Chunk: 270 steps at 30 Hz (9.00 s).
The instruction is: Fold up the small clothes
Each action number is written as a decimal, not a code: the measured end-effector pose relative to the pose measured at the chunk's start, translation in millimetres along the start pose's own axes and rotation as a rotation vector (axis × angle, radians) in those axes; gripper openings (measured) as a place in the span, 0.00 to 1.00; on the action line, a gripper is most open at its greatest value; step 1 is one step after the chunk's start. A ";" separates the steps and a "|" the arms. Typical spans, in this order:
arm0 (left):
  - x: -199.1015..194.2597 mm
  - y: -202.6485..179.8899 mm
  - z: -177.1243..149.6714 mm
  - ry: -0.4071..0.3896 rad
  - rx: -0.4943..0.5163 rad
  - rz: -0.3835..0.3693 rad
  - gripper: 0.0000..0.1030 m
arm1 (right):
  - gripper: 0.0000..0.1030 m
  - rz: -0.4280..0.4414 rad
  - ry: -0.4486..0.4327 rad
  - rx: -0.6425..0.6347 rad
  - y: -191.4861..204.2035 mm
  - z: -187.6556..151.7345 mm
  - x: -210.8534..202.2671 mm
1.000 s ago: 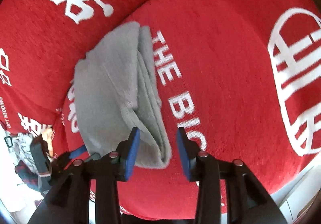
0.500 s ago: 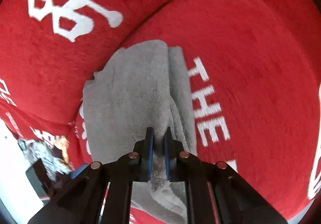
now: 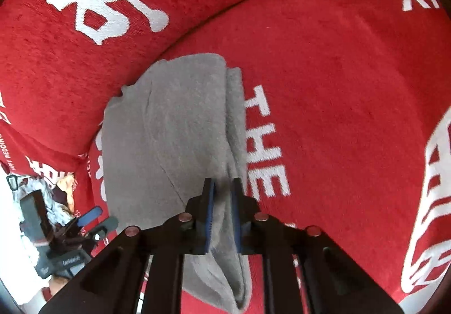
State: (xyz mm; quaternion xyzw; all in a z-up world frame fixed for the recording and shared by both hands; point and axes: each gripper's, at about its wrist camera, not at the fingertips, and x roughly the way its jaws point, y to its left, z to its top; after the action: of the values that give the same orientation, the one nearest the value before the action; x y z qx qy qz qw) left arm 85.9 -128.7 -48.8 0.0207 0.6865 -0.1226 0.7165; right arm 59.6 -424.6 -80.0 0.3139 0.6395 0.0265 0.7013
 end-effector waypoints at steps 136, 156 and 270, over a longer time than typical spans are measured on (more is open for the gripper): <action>-21.4 121.1 -100.3 -0.009 -0.082 -0.014 1.00 | 0.00 -0.179 0.118 -0.385 155.8 -159.7 65.0; -42.1 126.9 -104.6 0.001 -0.113 0.026 1.00 | 0.42 0.075 0.105 -0.026 114.6 -157.4 38.0; -72.6 110.0 -103.6 0.021 -0.082 0.191 1.00 | 1.00 -0.493 0.045 -0.346 236.4 -157.9 21.7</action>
State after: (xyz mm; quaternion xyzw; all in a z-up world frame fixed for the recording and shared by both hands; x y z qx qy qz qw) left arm 4.9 9.1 1.8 0.0578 0.6933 -0.0254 0.7178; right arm 5.4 -161.4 15.3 0.0242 0.6979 -0.0291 0.7152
